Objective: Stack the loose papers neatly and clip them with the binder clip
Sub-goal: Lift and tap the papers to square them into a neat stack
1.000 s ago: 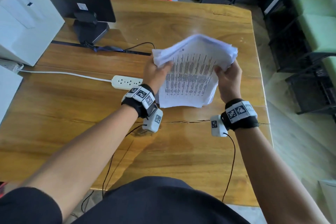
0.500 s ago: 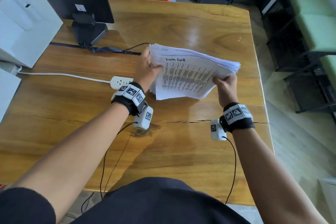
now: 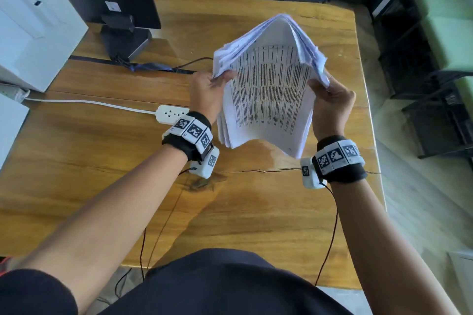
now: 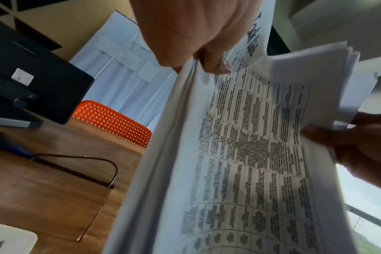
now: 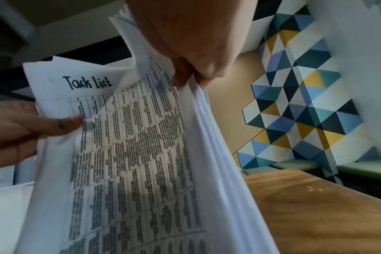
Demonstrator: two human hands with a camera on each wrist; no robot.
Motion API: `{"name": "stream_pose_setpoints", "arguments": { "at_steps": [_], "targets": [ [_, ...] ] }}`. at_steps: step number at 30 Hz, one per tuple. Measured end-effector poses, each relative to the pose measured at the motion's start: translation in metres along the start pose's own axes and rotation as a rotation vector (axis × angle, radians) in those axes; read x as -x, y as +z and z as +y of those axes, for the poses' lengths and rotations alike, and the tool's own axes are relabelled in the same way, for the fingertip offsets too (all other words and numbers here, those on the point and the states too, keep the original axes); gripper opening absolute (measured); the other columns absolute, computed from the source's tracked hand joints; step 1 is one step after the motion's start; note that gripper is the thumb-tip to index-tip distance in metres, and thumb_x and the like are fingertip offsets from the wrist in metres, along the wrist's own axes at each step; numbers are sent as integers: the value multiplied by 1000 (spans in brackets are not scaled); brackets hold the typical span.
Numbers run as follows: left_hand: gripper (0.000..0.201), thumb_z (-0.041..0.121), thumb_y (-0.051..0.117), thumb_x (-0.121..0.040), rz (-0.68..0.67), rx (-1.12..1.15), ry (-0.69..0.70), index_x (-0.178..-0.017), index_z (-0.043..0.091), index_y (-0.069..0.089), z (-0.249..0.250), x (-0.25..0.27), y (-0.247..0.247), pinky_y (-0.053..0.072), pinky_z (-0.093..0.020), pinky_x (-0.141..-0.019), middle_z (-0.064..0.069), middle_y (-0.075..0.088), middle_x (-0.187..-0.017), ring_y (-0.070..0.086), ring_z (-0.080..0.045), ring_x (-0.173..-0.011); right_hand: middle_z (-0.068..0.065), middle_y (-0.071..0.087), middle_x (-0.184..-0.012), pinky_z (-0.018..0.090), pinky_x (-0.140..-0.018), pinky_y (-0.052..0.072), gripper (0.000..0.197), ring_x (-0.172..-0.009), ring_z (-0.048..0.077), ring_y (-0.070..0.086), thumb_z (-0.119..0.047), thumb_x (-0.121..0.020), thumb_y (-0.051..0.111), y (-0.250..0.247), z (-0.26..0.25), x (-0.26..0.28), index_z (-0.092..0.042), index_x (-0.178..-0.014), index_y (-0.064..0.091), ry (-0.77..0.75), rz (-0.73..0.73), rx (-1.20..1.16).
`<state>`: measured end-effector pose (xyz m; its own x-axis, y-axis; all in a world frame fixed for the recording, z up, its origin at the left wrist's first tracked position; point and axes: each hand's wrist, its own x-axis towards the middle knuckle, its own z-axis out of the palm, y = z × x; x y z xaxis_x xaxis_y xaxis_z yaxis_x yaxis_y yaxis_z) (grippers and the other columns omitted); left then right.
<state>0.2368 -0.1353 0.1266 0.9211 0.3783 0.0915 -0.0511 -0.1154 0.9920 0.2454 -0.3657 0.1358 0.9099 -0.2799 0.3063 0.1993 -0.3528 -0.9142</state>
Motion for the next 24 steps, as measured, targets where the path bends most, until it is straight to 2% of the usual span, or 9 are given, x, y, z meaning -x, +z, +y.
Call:
{"name": "stream_pose_setpoints", "arguments": {
  "at_steps": [2, 3, 6, 9, 13, 17, 20, 22, 24],
  "targets": [
    [41, 44, 72, -75, 30, -14, -21, -75, 3, 70, -1, 0, -1, 48, -37, -68, -6, 59, -75, 50, -14, -70, -21, 65, -82, 17, -62, 44, 24, -68, -3, 50, -4, -82, 66, 1, -4, 1, -21, -98, 73, -22, 2, -31],
    [40, 48, 71, -74, 40, -15, -27, -76, 8, 67, 0, 0, -2, 47, -37, -67, -5, 57, -75, 48, -14, -69, -21, 62, -77, 17, -60, 42, 19, -65, -3, 47, -2, -82, 66, 1, -7, 1, -16, -90, 74, -27, -18, -42],
    [20, 27, 67, -87, 23, -21, -4, -90, 8, 69, 14, 4, 0, 53, -42, -70, 0, 62, -72, 55, -13, -66, -10, 42, -58, 23, -56, 29, 29, -56, 6, 33, 1, -81, 65, 2, -13, -1, -6, -57, 52, -33, -20, -30],
    [19, 11, 57, -94, -2, -21, 4, -109, 0, 61, 10, 8, 3, 52, -18, -83, 6, 65, -93, 63, 8, -83, -19, 56, -66, 21, -60, 41, 24, -61, -1, 47, 2, -87, 57, 7, -13, 7, -18, -74, 57, -10, -64, -82],
    [30, 16, 61, -84, -64, 28, -149, -113, 10, 54, -5, 23, 0, 51, -45, -97, -16, 65, -114, 63, -29, -108, -7, 51, -73, 16, -58, 41, 30, -61, -2, 47, 15, -81, 42, 17, -7, 31, -9, -95, 49, 89, -198, -176],
    [42, 4, 52, -83, -102, 7, -138, -124, -5, 54, -1, 20, 4, 52, -26, -89, -16, 65, -119, 63, -23, -107, -7, 42, -71, 11, -51, 34, 35, -53, -6, 40, 17, -78, 36, 25, -12, 28, -3, -105, 42, 110, -170, -145],
    [36, -3, 52, -86, -98, 54, -128, -122, -2, 54, 8, 13, 3, 55, -32, -90, -5, 69, -109, 67, -12, -100, -5, 45, -75, 12, -57, 39, 37, -60, -7, 44, 19, -74, 37, 18, -13, 18, -4, -103, 43, 50, -115, -143],
    [38, -5, 54, -84, -84, 55, -137, -121, 5, 51, 6, 13, -2, 55, -29, -91, 3, 68, -105, 66, 0, -97, 1, 49, -82, 23, -63, 44, 43, -72, 7, 49, 15, -69, 40, 7, -4, 18, -9, -104, 47, 56, -118, -235],
    [50, 1, 61, -81, -110, 41, -171, -128, 5, 46, -3, 15, -5, 49, -40, -102, -4, 65, -119, 62, -9, -113, 7, 54, -85, 31, -64, 46, 42, -76, 18, 51, 12, -67, 43, 2, 12, 27, -12, -100, 53, 120, -144, -218]
  ]
}}
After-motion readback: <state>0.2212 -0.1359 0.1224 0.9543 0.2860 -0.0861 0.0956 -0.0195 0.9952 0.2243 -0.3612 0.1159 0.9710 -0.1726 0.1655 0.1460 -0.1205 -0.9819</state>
